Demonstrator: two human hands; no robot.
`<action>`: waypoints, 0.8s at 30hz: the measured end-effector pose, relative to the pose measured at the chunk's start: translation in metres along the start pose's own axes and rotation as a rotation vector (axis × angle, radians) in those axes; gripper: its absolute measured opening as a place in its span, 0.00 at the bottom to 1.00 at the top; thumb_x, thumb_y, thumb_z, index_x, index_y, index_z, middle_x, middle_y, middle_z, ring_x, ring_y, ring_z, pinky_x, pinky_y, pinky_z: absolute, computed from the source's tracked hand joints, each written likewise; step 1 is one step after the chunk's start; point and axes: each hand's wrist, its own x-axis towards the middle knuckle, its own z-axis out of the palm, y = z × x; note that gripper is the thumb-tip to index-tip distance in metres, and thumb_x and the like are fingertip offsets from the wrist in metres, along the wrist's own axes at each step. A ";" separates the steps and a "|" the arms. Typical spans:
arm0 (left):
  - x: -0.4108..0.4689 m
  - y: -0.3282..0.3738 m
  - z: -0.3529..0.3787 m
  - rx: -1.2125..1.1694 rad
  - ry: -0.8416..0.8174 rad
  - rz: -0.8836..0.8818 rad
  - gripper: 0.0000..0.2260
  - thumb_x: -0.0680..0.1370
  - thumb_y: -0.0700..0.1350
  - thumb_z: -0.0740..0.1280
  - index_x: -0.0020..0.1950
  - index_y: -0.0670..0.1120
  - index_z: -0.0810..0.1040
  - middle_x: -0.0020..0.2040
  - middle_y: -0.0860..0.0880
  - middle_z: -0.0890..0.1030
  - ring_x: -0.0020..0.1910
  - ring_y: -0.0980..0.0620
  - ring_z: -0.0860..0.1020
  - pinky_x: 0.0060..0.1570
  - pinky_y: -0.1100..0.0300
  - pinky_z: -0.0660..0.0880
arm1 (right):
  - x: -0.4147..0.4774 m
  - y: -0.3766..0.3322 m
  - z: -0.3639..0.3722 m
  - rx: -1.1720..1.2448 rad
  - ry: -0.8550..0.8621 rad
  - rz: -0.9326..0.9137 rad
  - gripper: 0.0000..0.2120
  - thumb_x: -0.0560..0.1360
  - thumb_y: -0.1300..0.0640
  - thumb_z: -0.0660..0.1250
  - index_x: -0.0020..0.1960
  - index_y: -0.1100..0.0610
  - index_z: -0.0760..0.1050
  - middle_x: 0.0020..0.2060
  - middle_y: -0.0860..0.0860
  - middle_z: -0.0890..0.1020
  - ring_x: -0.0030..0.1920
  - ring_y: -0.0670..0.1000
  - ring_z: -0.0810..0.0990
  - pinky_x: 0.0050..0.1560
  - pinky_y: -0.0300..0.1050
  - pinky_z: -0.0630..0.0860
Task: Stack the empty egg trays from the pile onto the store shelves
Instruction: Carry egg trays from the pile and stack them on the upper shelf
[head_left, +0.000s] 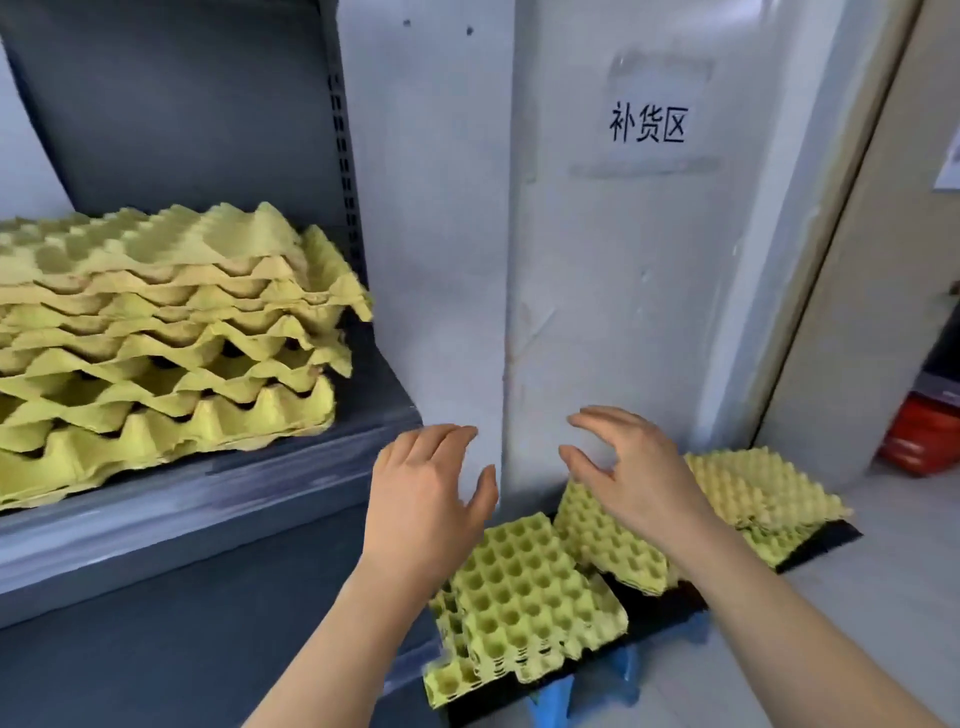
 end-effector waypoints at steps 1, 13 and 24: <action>0.001 0.010 0.022 -0.005 -0.038 -0.005 0.16 0.72 0.45 0.74 0.57 0.41 0.82 0.54 0.45 0.83 0.51 0.41 0.81 0.53 0.45 0.76 | -0.005 0.022 -0.003 -0.018 -0.022 0.027 0.17 0.74 0.52 0.70 0.61 0.58 0.79 0.60 0.52 0.79 0.62 0.51 0.76 0.64 0.43 0.66; 0.021 0.108 0.268 -0.061 -0.408 -0.140 0.19 0.76 0.53 0.68 0.65 0.47 0.78 0.61 0.48 0.80 0.61 0.44 0.76 0.61 0.51 0.69 | -0.037 0.269 -0.021 -0.085 -0.241 0.344 0.16 0.75 0.54 0.69 0.60 0.60 0.79 0.57 0.54 0.81 0.58 0.54 0.78 0.59 0.45 0.71; 0.090 0.118 0.464 -0.116 -0.699 -0.195 0.21 0.79 0.56 0.62 0.70 0.50 0.72 0.64 0.52 0.77 0.63 0.49 0.73 0.62 0.53 0.70 | 0.015 0.437 0.026 -0.129 -0.296 0.599 0.19 0.77 0.50 0.65 0.67 0.53 0.74 0.64 0.48 0.77 0.63 0.47 0.73 0.57 0.37 0.67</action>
